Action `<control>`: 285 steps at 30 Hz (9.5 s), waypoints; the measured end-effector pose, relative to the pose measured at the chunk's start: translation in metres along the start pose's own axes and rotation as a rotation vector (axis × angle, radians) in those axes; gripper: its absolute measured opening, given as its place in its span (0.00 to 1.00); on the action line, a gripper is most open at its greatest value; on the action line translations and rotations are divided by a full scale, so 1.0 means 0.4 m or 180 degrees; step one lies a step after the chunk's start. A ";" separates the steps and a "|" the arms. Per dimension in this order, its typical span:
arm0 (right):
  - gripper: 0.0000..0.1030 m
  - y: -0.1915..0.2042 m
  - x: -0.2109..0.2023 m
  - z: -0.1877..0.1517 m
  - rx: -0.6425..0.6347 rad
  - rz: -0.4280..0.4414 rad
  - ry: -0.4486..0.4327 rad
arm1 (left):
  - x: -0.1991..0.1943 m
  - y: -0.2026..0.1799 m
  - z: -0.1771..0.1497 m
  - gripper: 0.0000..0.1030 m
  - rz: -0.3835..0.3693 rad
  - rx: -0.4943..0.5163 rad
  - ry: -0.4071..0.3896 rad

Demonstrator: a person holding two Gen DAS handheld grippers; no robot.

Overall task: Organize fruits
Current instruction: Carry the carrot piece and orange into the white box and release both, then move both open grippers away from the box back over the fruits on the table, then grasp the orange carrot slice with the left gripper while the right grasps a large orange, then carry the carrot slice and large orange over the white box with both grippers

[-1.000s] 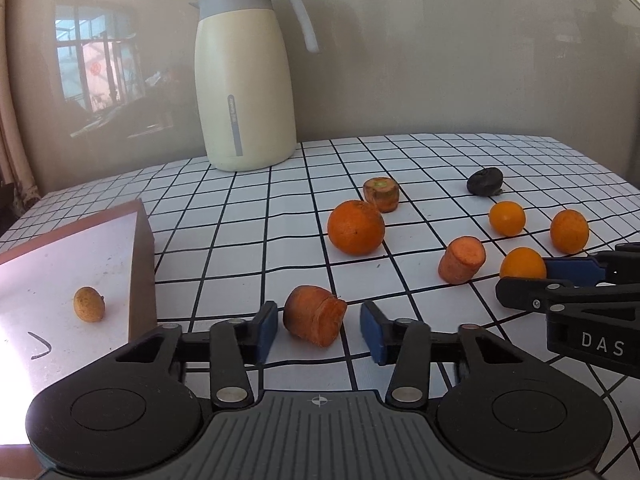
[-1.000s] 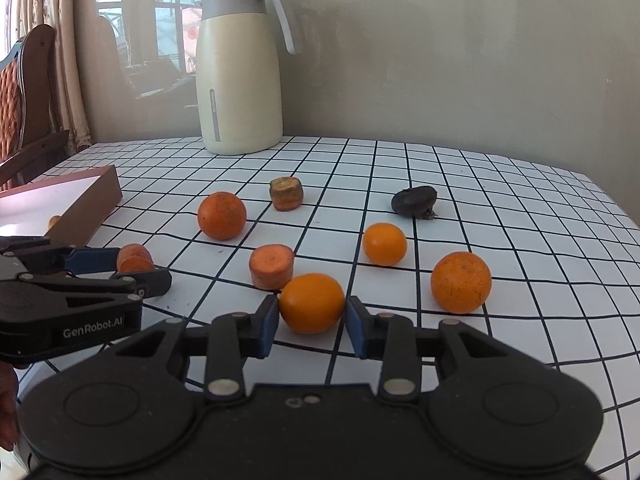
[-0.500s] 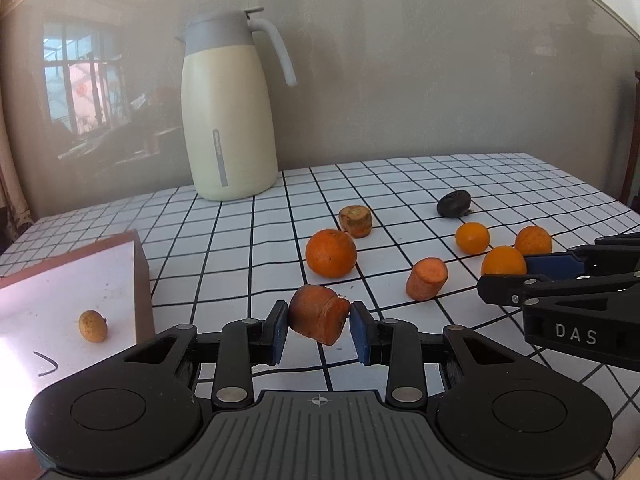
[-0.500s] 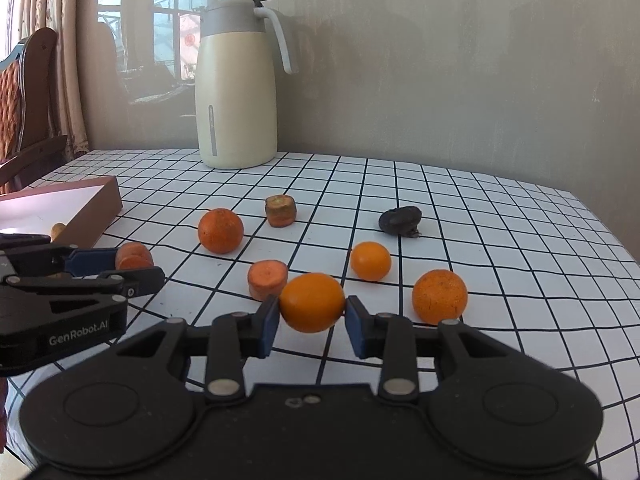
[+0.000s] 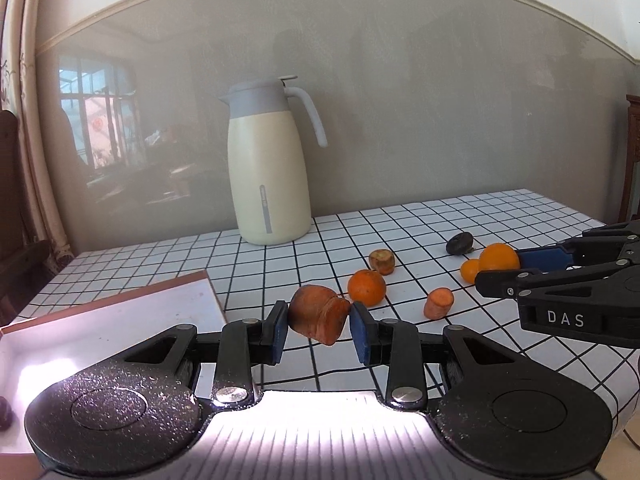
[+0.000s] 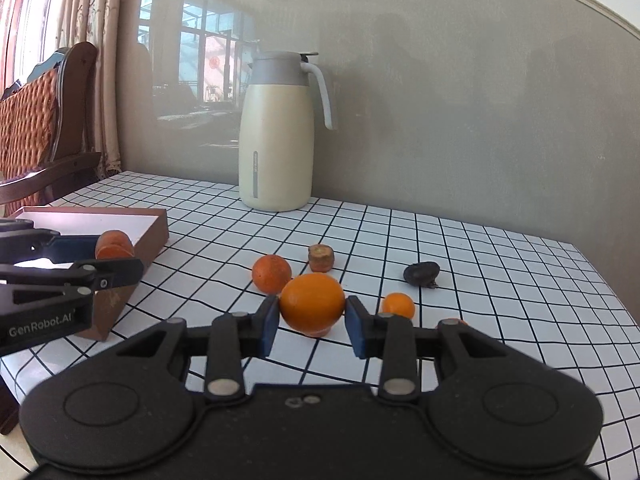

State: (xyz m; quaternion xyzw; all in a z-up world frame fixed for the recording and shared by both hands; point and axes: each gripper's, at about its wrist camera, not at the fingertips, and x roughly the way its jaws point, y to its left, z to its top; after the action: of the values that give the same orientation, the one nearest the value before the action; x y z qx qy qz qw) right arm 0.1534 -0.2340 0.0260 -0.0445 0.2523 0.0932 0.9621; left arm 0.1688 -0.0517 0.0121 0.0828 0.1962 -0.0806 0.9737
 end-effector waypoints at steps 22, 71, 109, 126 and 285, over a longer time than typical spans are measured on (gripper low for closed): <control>0.26 0.229 -0.010 0.080 -0.0242 0.0608 -0.0286 | -0.126 0.230 -0.047 0.33 0.0554 -0.0265 -0.0082; 0.26 0.499 0.084 0.152 -0.0398 0.1120 -0.0397 | -0.175 0.577 -0.117 0.33 0.1351 -0.0708 -0.0138; 0.27 0.495 0.319 0.226 -0.0269 0.0950 0.0013 | 0.035 0.712 -0.097 0.33 0.1412 -0.0888 0.0164; 0.94 0.471 0.374 0.212 -0.0361 0.0608 0.0038 | 0.036 0.692 -0.103 1.00 0.1642 -0.0778 0.0000; 0.27 -0.108 0.035 0.041 0.0109 -0.0363 -0.0008 | 0.103 -0.101 0.072 0.26 -0.0316 -0.0057 0.0093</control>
State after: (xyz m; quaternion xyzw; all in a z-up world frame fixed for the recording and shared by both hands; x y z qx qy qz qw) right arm 0.1818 -0.2720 0.0349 -0.0422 0.2497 0.0339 0.9668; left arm 0.2092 -0.1018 0.0169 0.0654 0.2150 -0.1258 0.9663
